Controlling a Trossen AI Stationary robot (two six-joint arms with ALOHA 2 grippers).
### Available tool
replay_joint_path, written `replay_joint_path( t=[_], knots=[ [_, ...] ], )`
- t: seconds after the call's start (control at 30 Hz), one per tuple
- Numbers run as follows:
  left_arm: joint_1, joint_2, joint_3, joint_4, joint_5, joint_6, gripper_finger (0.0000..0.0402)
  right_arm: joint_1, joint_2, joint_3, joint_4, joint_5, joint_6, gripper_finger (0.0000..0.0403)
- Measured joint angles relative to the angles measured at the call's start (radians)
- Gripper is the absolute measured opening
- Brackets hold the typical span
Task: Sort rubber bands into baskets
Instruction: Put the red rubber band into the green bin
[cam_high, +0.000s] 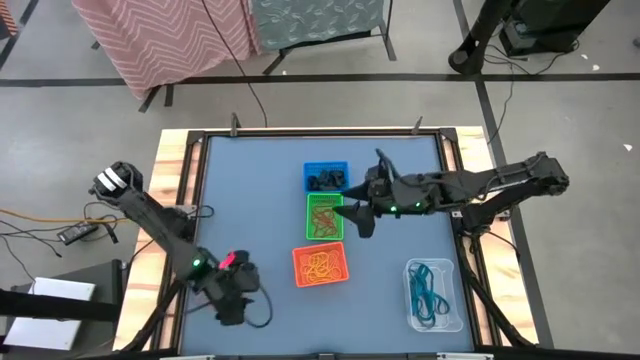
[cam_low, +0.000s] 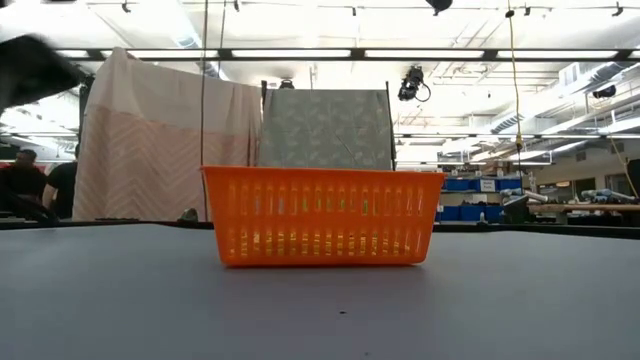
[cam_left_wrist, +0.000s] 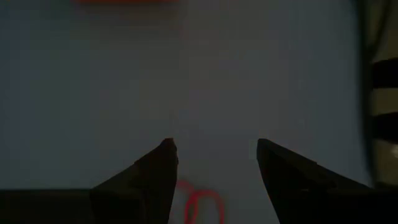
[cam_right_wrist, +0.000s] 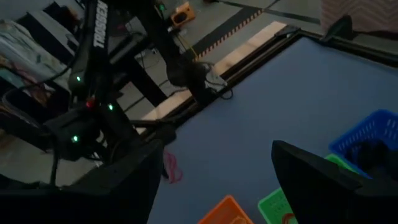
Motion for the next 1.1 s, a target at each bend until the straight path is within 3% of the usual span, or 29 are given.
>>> replay_joint_path(
  t=[0.1, 0.2, 0.33, 0.5, 0.7, 1.1],
  knots=[
    [-0.044, 0.016, -0.043, 0.011, -0.053, -0.111, 0.0222, 0.008, 0.03, 0.0, -0.001, -0.001, -0.001, 0.0311],
    [-0.042, 0.03, -0.08, 0.014, -0.059, -0.325, 0.0222, 0.013, 0.056, 0.0, -0.004, -0.003, -0.003, 0.0311],
    [-0.017, 0.057, -0.103, -0.019, 0.043, -0.639, 0.0212, 0.013, 0.088, 0.0, -0.016, -0.003, -0.026, 0.0311],
    [0.026, 0.074, -0.102, 0.007, 0.118, -0.85, 0.0187, 0.006, 0.111, 0.0, -0.043, -0.003, -0.045, 0.0311],
    [0.069, 0.079, -0.099, 0.042, 0.118, -0.913, 0.0164, -0.006, 0.115, 0.0, -0.053, -0.003, -0.061, 0.0311],
    [0.061, 0.154, -0.099, 0.074, 0.182, -0.989, 0.016, -0.021, 0.115, 0.0, -0.064, -0.023, -0.064, 0.0311]
  ],
)
